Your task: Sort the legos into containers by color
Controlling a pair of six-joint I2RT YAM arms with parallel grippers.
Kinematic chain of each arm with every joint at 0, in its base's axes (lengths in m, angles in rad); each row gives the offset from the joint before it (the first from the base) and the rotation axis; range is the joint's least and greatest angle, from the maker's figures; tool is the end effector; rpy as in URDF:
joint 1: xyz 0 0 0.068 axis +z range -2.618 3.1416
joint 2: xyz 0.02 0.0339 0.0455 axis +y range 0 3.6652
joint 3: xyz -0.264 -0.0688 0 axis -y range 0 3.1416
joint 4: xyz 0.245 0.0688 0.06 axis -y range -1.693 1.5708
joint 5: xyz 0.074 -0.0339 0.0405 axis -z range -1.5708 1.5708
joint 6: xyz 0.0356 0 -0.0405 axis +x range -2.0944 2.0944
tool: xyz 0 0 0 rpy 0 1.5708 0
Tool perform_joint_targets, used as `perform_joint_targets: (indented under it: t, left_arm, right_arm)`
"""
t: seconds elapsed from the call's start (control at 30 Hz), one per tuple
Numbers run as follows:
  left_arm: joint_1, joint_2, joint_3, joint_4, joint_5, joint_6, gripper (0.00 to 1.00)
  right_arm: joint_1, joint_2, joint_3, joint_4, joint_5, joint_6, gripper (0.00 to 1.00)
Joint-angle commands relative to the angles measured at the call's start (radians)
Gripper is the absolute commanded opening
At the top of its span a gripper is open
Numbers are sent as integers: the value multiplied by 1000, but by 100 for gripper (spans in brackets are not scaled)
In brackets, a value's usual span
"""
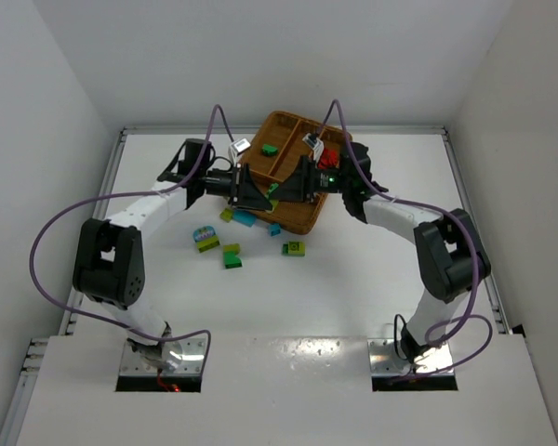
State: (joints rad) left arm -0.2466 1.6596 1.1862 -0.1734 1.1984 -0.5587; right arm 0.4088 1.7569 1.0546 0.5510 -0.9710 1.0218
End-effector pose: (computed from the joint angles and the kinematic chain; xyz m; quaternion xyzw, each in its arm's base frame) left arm 0.3393 -0.1196 0.2658 0.1334 0.7693 -0.6087 0.1408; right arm 0.3440 0.1811 0.2463 -0.0875 0.7314 0.6452 0.2029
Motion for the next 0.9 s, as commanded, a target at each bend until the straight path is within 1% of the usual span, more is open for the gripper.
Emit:
perform_joint_targets:
  t: [0.0, 0.23, 0.33, 0.37, 0.43, 0.47, 0.53, 0.57, 0.6, 0.63, 0.67, 0.7, 0.77, 0.87]
  left_arm:
    - [15, -54, -10, 52, 29, 6, 0]
    - [15, -63, -10, 61, 38, 6, 0]
    - [15, -72, -19, 61, 38, 6, 0]
    - [15, -72, -19, 61, 38, 6, 0]
    - [15, -72, -29, 61, 38, 6, 0]
    - [15, -81, -30, 61, 38, 6, 0]
    - [15, -81, -30, 61, 38, 6, 0]
    - [15, -81, -30, 61, 47, 6, 0]
    - [15, -81, -30, 61, 47, 6, 0]
    - [15, -81, -30, 61, 47, 6, 0]
    - [15, -81, -30, 61, 47, 6, 0]
    - [15, -81, -30, 61, 47, 6, 0]
    - [15, -81, -30, 61, 38, -3, 0]
    - [15, -81, -30, 61, 38, -3, 0]
  right_arm:
    - [10, 24, -7, 104, -6, 32, 60]
    - [10, 84, 27, 207, 14, 135, 61]
    - [10, 108, 27, 320, 24, 219, 56]
    - [10, 108, 18, 383, 25, 240, 55]
    - [10, 121, 18, 434, 25, 277, 53]
    - [10, 134, 18, 498, 25, 320, 51]
    - [10, 145, 18, 564, 34, 368, 48]
    - [10, 159, 18, 628, 34, 415, 47]
    - [10, 176, 18, 656, 34, 437, 45]
    - [10, 176, 18, 677, 34, 455, 40]
    - [10, 190, 27, 693, 34, 469, 37]
    - [10, 190, 27, 693, 34, 480, 31]
    - [10, 190, 27, 675, 34, 480, 26]
    - [10, 181, 27, 641, 34, 456, 24]
